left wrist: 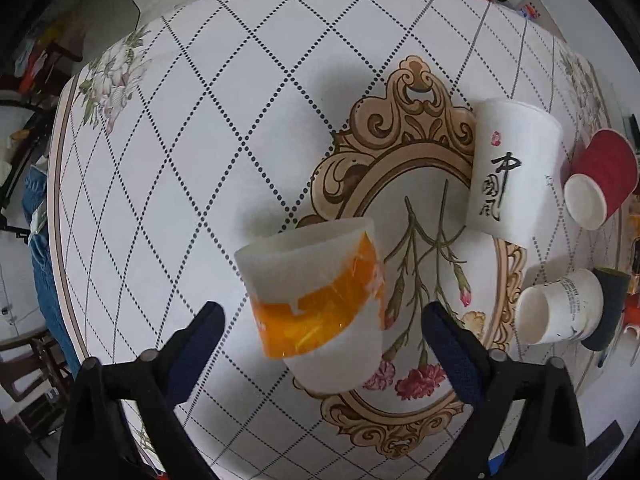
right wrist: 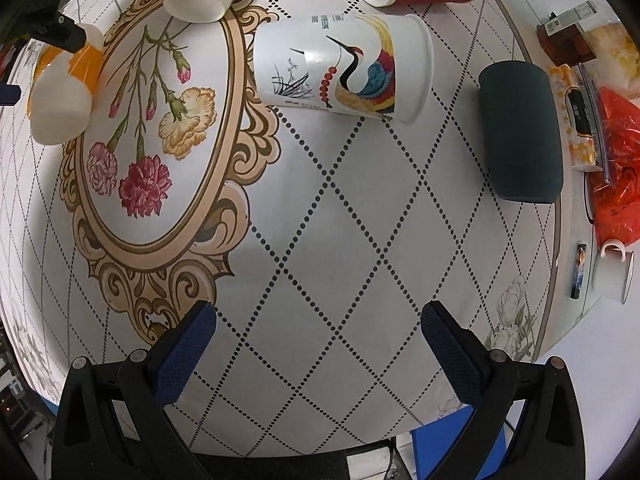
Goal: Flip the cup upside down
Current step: 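Lift the orange-banded cup with the left gripper and carry it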
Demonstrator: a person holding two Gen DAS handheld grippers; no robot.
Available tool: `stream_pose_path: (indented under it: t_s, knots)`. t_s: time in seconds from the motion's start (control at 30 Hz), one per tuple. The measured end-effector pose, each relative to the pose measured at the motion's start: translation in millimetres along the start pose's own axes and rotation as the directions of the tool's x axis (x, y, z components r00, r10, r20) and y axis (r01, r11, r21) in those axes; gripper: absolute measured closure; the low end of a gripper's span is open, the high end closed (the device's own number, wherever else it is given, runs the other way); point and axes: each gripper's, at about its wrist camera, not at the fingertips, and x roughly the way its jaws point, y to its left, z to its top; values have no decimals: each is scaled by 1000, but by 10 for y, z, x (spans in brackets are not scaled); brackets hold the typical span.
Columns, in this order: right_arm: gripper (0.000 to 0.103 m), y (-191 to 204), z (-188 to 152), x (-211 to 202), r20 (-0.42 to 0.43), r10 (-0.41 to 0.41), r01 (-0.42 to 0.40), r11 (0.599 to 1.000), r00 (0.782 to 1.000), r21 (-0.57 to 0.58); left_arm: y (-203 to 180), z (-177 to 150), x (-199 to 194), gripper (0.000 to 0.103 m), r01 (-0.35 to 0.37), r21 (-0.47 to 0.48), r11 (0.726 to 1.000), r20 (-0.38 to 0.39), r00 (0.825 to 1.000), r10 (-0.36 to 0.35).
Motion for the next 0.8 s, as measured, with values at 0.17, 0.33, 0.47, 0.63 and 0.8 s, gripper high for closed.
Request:
stream_pose_path:
  t_s: [0.17,0.33,0.47,0.63,0.8]
  knots:
    - [0,22,63,-62,2,-3,3,1000,1000,6,-51,102,159,10,-12,19,1000,-17,1000,13]
    - [0,7,131,-149,4,-5,5,1000,1000,15,-99,158,267,10,-20,38,999,-24,999,21]
    - [0,32,155,-200,5,-7,7,1000,1000,18,-77,201,376,26,-32,50,998,-28,999,33]
    - [0,-28,187,-225,10,-5,5,1000,1000,19,-55,196,486,27,-33,55,998,-31,999,35]
    - [0,-41,208,-280,16,-6,6,1000,1000,19,-30,230,527,28,-32,54,998,-20,999,33]
